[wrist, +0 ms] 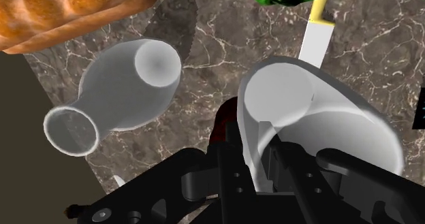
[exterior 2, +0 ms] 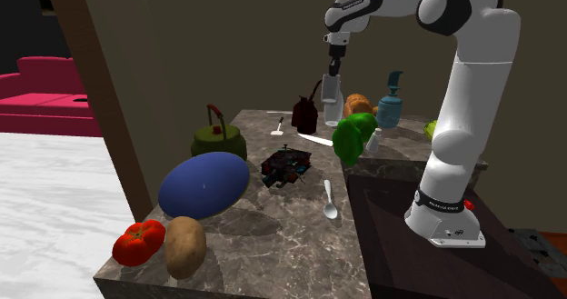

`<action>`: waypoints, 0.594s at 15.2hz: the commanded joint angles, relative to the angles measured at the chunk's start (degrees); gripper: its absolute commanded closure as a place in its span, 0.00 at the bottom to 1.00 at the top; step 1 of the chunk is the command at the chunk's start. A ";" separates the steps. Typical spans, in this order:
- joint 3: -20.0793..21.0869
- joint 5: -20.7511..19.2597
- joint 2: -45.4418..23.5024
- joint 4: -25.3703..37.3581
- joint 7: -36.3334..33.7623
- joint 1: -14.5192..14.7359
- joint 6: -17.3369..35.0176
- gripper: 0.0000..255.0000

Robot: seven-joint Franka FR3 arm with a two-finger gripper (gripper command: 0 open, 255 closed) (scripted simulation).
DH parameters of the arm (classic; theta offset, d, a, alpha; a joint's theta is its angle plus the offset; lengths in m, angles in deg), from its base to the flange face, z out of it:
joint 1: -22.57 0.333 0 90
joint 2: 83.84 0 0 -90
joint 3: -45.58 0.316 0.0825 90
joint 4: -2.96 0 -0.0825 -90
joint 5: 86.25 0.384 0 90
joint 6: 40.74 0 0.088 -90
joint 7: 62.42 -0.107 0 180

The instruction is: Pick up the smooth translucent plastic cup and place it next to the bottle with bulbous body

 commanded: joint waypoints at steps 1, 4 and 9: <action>0.00 -0.02 0.12 -1.70 0.07 0.00 1.65 1.00; 0.01 0.09 -0.07 -3.79 0.18 0.01 3.91 1.00; 0.03 0.42 -0.64 -7.00 0.44 -0.02 7.64 1.00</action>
